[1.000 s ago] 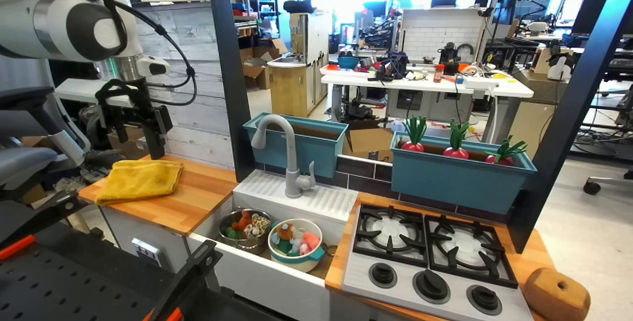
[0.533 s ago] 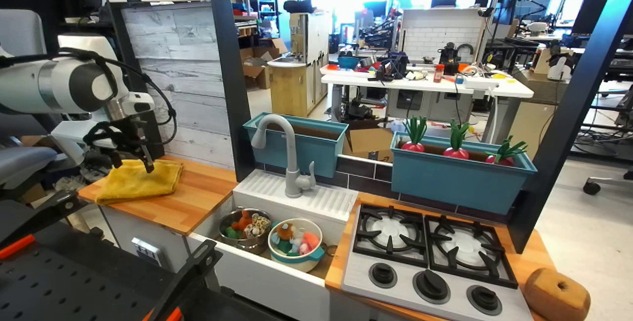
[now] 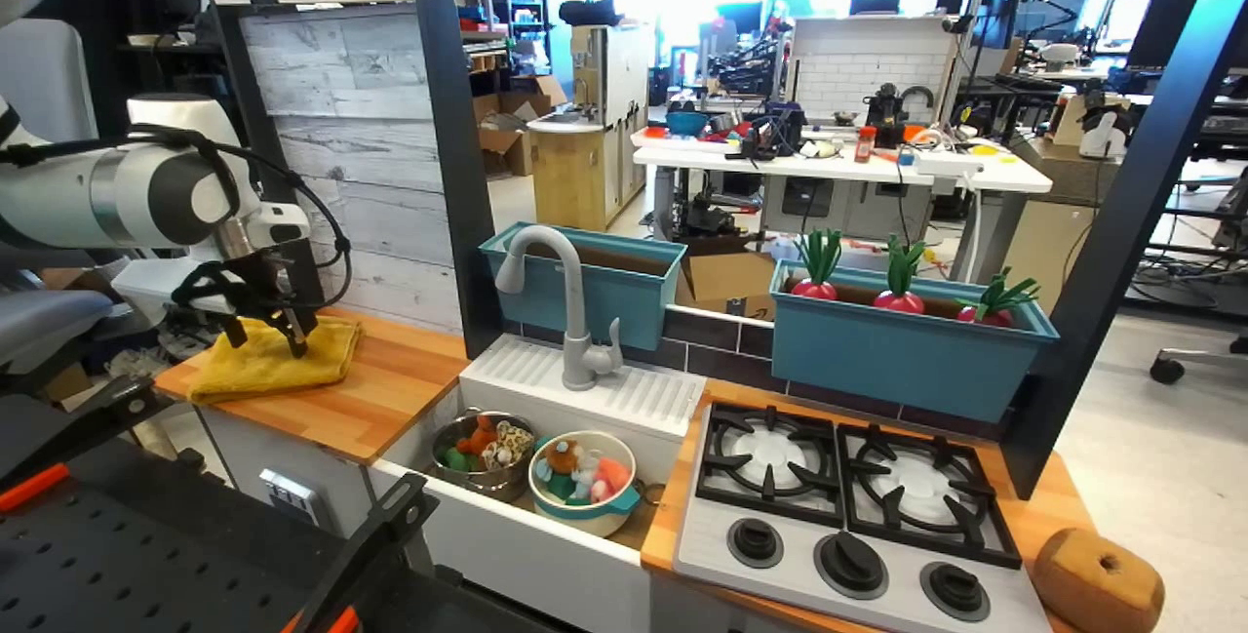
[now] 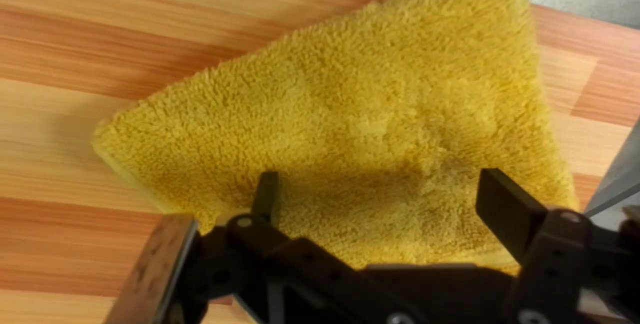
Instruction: Pick up all the plush toys from the counter and the stove, then wipe the counter
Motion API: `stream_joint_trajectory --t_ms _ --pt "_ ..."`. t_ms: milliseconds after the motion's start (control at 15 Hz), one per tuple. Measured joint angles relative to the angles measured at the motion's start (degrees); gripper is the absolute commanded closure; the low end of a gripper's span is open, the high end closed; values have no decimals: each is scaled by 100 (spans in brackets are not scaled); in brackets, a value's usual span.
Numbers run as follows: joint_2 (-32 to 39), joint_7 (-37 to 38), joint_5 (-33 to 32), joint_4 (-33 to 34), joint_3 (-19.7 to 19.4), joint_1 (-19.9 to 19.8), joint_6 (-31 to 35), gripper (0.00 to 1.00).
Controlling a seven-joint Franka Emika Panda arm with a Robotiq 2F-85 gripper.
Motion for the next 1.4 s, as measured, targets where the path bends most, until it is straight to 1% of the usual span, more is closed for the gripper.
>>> stream_joint_trajectory --t_ms 333,733,933,1267,1400 --pt "609 577 15 702 -344 226 -159 0" --pt "687 1143 115 996 -737 212 -587 0" --pt "705 1302 115 1103 -679 261 -741 0" --pt "842 1382 175 1543 -257 528 -1039 0" --pt "885 1427 260 1723 -186 620 -1271 0"
